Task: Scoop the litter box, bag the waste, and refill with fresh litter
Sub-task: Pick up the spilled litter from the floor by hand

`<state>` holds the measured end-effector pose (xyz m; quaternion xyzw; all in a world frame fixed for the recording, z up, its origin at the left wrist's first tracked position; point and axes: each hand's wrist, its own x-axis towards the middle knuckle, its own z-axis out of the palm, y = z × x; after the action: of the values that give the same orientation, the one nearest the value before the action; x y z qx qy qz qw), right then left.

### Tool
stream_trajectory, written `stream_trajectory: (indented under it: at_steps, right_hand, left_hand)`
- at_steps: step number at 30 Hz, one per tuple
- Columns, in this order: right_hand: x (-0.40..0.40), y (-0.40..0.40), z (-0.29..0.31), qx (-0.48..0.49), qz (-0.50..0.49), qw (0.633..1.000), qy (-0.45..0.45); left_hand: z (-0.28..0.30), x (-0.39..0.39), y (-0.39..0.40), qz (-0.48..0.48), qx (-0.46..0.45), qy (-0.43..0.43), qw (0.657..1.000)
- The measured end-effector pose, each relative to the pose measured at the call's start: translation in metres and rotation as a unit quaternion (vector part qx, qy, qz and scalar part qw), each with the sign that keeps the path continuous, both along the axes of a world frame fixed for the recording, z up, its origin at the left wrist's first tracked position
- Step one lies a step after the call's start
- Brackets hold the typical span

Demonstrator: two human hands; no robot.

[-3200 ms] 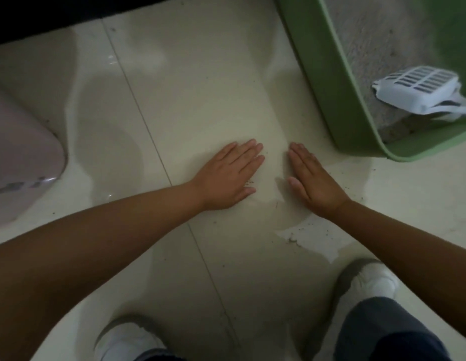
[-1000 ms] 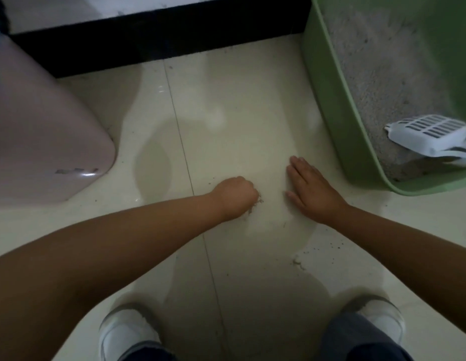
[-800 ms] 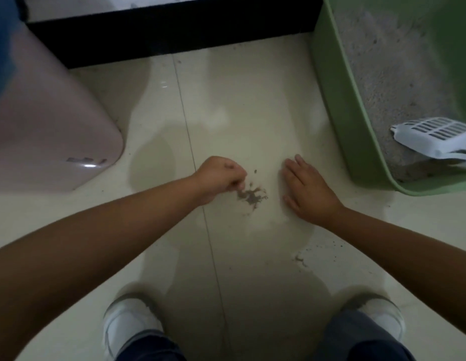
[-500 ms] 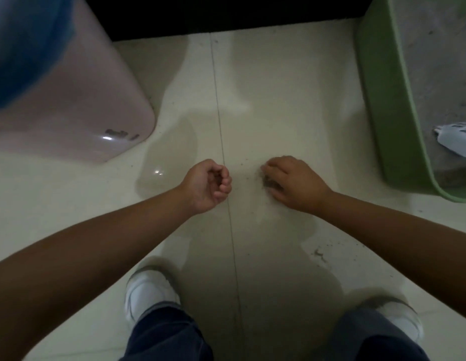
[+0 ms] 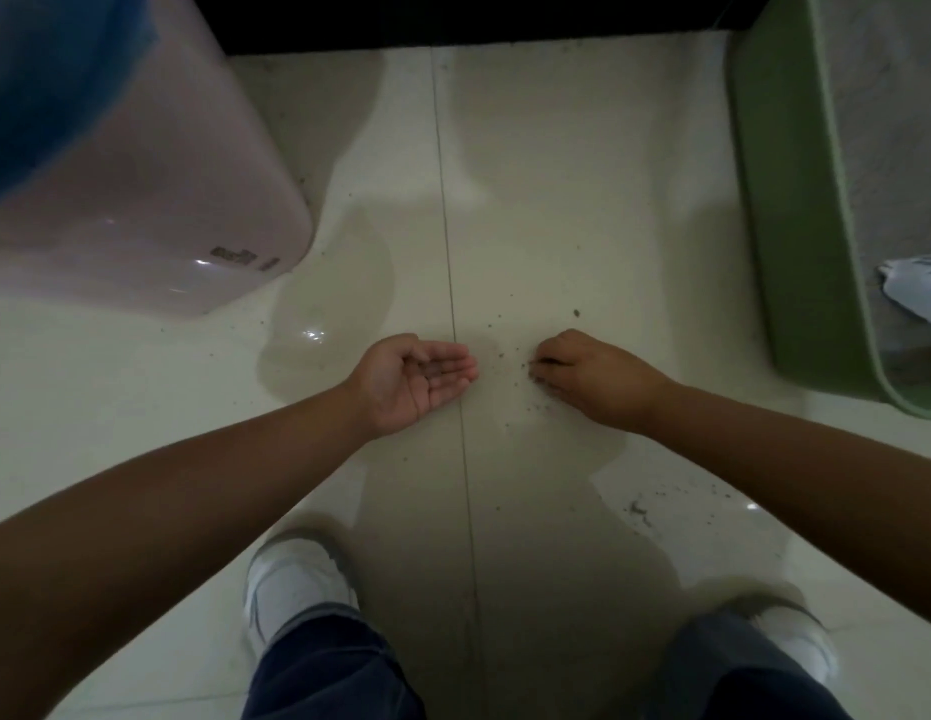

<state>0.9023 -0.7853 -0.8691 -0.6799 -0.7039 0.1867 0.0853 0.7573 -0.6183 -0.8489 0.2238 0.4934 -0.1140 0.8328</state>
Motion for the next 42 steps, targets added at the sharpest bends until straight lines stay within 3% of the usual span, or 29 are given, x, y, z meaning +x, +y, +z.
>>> stream_trajectory:
  at_steps: [6,15,18,21,24,26,28,30,35,38,40,42]
  right_hand:
    - [0.001,0.004,0.001,0.029,0.012,1.000,0.003]
    - [0.002,0.016,0.009,-0.034,0.037,0.997,-0.061]
    - [-0.001,0.021,0.008,-0.048,-0.008,0.996,-0.071]
    - [-0.010,0.027,0.012,-0.099,-0.203,0.973,0.042]
    - [-0.024,0.037,0.026,-0.109,-0.402,0.886,0.202]
    - [-0.038,0.049,0.042,-0.086,-0.446,0.829,0.326]
    - [-0.046,0.056,0.056,-0.094,-0.420,0.804,0.410]
    - [-0.043,0.056,0.061,-0.106,-0.397,0.824,0.391]
    - [-0.010,0.040,0.040,-0.091,-0.411,0.884,0.205]
    - [-0.006,0.042,0.030,-0.039,-0.284,0.957,0.048]
    - [-0.009,0.045,0.025,-0.024,-0.194,0.980,0.043]
    - [-0.012,0.048,0.017,-0.028,-0.100,0.994,-0.018]
  left_hand:
    - [-0.006,0.001,0.005,0.025,0.012,0.041,0.999]
    - [-0.002,0.003,0.003,0.050,-0.018,0.030,0.998]
    - [0.000,0.002,0.006,0.061,-0.035,0.029,0.997]
    - [0.002,-0.001,0.009,0.067,-0.037,0.029,0.997]
    - [0.005,0.001,0.008,0.070,-0.029,0.043,0.996]
    - [0.006,0.002,0.007,0.068,-0.027,0.048,0.996]
    - [0.005,0.002,0.005,0.053,-0.029,0.040,0.997]
    - [0.003,0.001,0.003,0.039,-0.031,0.036,0.998]
    - [0.004,-0.003,0.006,0.000,-0.023,0.049,0.999]
    - [0.004,-0.005,0.010,-0.007,-0.010,0.057,0.998]
    - [0.005,-0.005,0.010,-0.009,0.006,0.064,0.998]
    - [0.005,-0.006,0.009,-0.018,0.024,0.081,0.996]
